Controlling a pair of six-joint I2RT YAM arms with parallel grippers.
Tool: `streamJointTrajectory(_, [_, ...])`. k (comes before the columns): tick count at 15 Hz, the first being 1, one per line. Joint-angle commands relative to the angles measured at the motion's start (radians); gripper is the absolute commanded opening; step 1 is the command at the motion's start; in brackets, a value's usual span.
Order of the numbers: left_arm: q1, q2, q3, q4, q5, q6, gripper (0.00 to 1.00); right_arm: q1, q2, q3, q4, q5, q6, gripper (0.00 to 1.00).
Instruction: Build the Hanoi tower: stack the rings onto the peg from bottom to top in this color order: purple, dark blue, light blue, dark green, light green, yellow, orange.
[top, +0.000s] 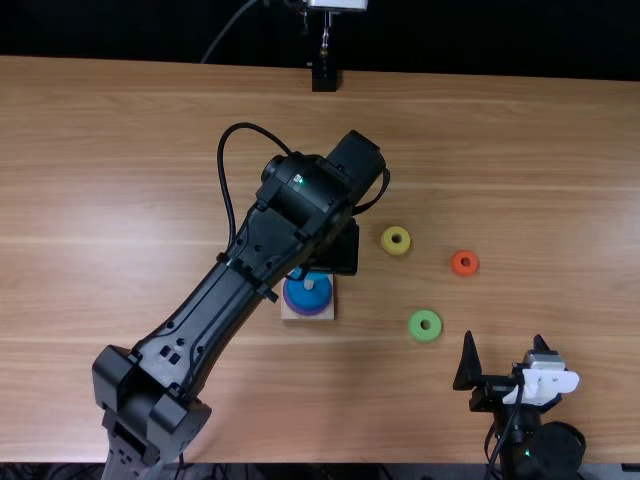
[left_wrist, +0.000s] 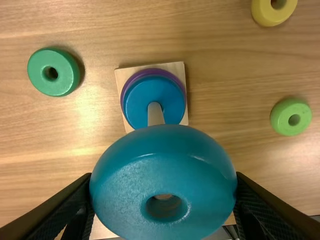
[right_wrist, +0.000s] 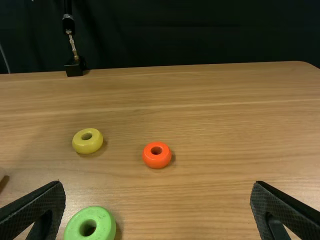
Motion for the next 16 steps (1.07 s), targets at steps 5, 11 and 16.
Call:
streamJointTrajectory(5, [0.006,0.009,0.031,-0.002,0.023,0.0,1.0,-0.01,-0.012,-0.064,-0.069,0.009,0.002,1.0])
streamJointTrajectory(11, [0.04,0.006,0.051,0.01,0.027,0.0,1.0,-0.01,-0.012,-0.064,-0.069,0.009,0.002,1.0])
streamJointTrajectory(16, [0.135,0.009,0.108,0.052,0.025,0.022,1.0,-0.01,-0.012,-0.064,-0.069,0.009,0.002,1.0])
